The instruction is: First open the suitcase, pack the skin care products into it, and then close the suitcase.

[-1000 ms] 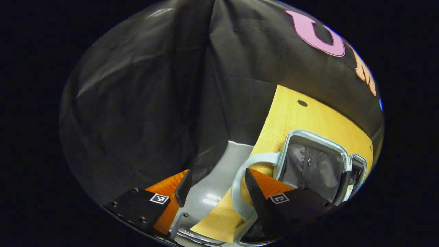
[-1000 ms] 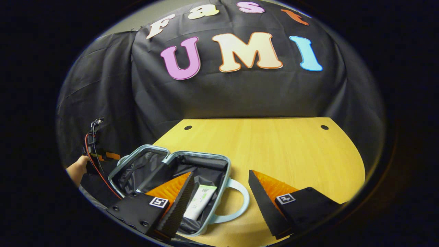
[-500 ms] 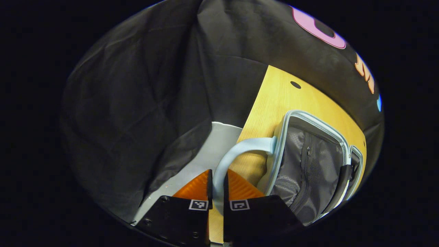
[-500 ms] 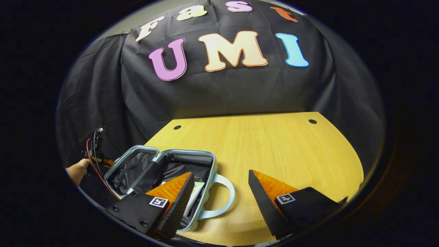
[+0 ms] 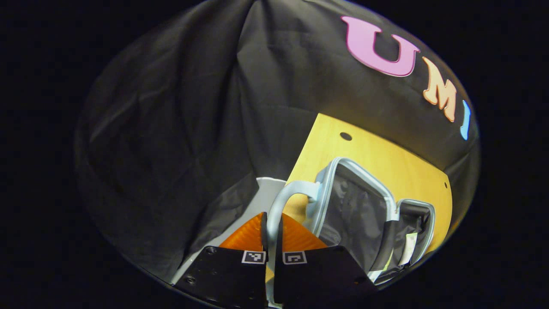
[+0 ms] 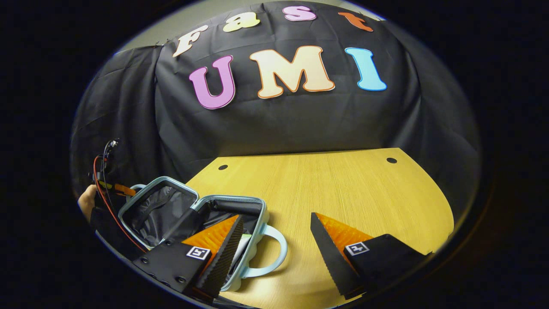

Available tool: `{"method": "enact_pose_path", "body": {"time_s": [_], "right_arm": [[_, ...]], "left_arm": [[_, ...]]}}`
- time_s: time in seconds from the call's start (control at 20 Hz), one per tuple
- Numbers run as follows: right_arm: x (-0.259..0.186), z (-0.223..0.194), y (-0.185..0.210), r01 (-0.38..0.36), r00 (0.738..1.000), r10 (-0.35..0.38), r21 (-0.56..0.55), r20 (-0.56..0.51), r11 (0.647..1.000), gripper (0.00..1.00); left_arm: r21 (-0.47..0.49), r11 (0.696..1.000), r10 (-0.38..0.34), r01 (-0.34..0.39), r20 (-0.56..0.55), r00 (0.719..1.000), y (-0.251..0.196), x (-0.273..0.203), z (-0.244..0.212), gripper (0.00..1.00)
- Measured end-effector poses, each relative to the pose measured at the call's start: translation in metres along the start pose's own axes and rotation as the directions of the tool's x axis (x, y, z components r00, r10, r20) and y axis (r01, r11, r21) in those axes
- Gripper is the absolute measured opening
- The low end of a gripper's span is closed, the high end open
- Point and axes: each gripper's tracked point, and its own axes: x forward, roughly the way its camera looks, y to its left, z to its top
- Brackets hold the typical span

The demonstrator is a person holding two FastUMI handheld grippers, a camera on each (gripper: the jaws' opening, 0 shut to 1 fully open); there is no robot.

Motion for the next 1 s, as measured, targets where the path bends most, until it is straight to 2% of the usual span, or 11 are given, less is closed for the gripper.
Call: {"method": "enact_pose_path", "body": {"time_s": [0.15,0.35,0.55,0.75,0.85,1.0], "right_arm": [[-0.002,0.011,-0.008,-0.025,0.999,0.025,-0.007,0.031,1.000,0.98],[-0.011,0.023,-0.026,-0.073,0.996,0.077,-0.069,0.054,0.995,0.98],[-0.024,0.037,-0.050,-0.105,0.989,0.115,-0.112,0.088,0.988,0.98],[-0.034,0.047,-0.075,-0.119,0.986,0.130,-0.101,0.106,0.988,0.98],[-0.037,0.051,-0.088,-0.120,0.985,0.130,-0.088,0.116,0.989,0.98],[-0.040,0.059,-0.101,-0.123,0.983,0.132,-0.069,0.130,0.990,0.98]], "left_arm": [[0.076,0.997,-0.006,0.001,0.063,0.998,-0.031,-0.036,0.023,0.00],[0.149,0.989,-0.010,-0.012,0.148,0.989,-0.076,-0.076,0.046,0.00],[0.192,0.980,0.016,-0.045,0.151,0.988,-0.117,-0.102,0.053,0.00],[0.254,0.966,0.002,-0.049,0.180,0.984,-0.160,-0.121,0.064,0.00],[0.258,0.965,-0.016,-0.034,0.186,0.982,-0.184,-0.130,0.065,0.00],[0.264,0.964,-0.099,0.043,0.200,0.975,-0.235,-0.147,0.061,0.00]]}}
